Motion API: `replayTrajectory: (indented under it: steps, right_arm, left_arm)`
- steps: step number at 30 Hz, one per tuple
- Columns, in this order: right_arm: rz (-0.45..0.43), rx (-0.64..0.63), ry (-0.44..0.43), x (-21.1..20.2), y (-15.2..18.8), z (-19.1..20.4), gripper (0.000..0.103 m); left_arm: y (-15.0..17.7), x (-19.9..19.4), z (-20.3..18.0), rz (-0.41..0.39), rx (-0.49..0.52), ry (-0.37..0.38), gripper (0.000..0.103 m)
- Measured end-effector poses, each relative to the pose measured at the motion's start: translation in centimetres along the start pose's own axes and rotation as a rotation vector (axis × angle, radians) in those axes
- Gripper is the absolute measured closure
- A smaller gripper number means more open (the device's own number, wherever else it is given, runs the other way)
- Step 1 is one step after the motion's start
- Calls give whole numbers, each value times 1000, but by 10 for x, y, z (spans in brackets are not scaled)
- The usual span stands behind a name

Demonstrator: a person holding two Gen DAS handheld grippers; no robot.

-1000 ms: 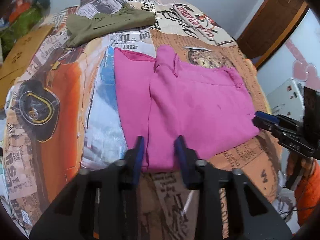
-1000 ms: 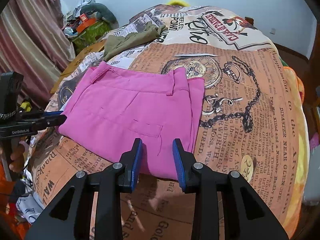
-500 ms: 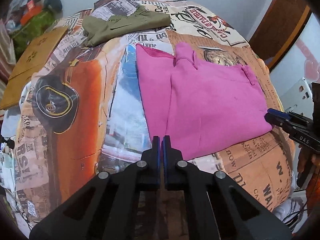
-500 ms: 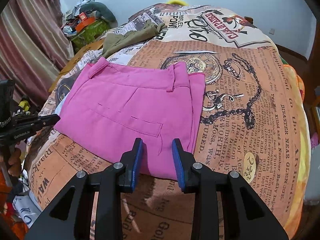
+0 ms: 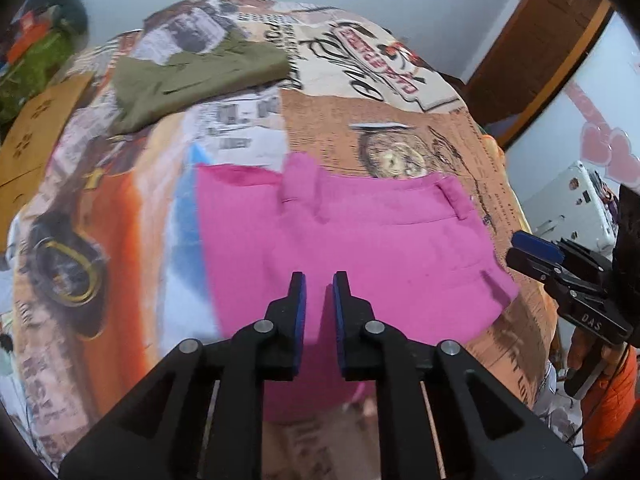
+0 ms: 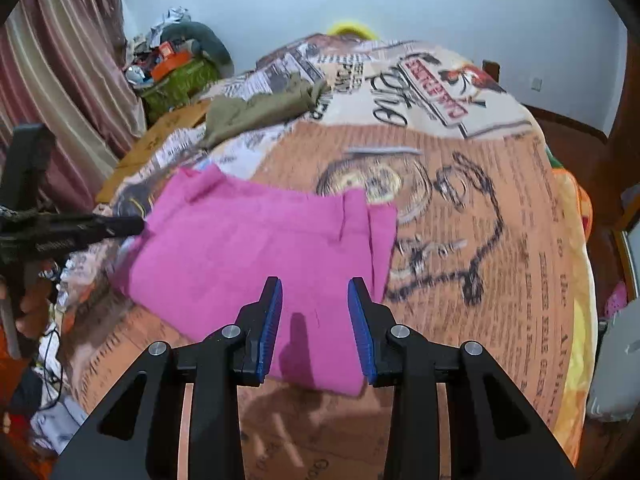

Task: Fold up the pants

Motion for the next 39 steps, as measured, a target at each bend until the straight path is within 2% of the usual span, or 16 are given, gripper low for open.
replayTrajectory:
  steps: [4,8,10,16,17,20,21,22,26,27,32,35,39]
  right_arm:
    - [23,-41,-13,17,-4,13,72]
    - [119,-65,-27,46,16,19,72]
    - [94,-43,-39,44,19,17,72]
    - [99,-33,-20,33,17,10,71]
    - [91,-29,-13,29,15,8,70]
    - [56,-11,5,19,10,-1,55]
    - [41,-4,13,16,8,-5,54]
    - [30,5,19,13,6,-10,54]
    - [19,34,38,11,1,-22,53]
    - [20,39,45,12,2,-25,50]
    - [77,73,55,30,14,-33,49]
    - [113,93,42,40,24,-33,49]
    - [111,131,31,43,27,-37,45]
  left_arm:
    - [2,24,0,31,62,-61,89]
    - [9,25,5,22,81,-42,89]
    - [13,24,5,23,97,-45,89]
    - [10,11,3,13,114,-88,89]
    - [7,4,4,-4,116,-101,89]
    - [2,-11,16,-30,91,-109,89]
    - [0,-17,21,-38,78,-112,88]
    - [-2,-21,27,-46,66,-118,86]
    - [-2,-32,46,-64,11,-126,60]
    - [0,-32,48,-62,0,-121,55]
    - [16,-18,56,-24,-74,-64,55]
    - [21,-10,53,-13,-79,-35,53]
    - [24,-3,48,-24,-47,-67,46]
Point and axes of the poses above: each gripper's, at about its wrist camera, not at the fingertips, and x roughly the way its jaws point, z to its left, y to its underside, the point moved 7 cm from there along x, roughly the way its jaws point, and after that the axes turned 14 degrees about y, right-handed, at the moved point
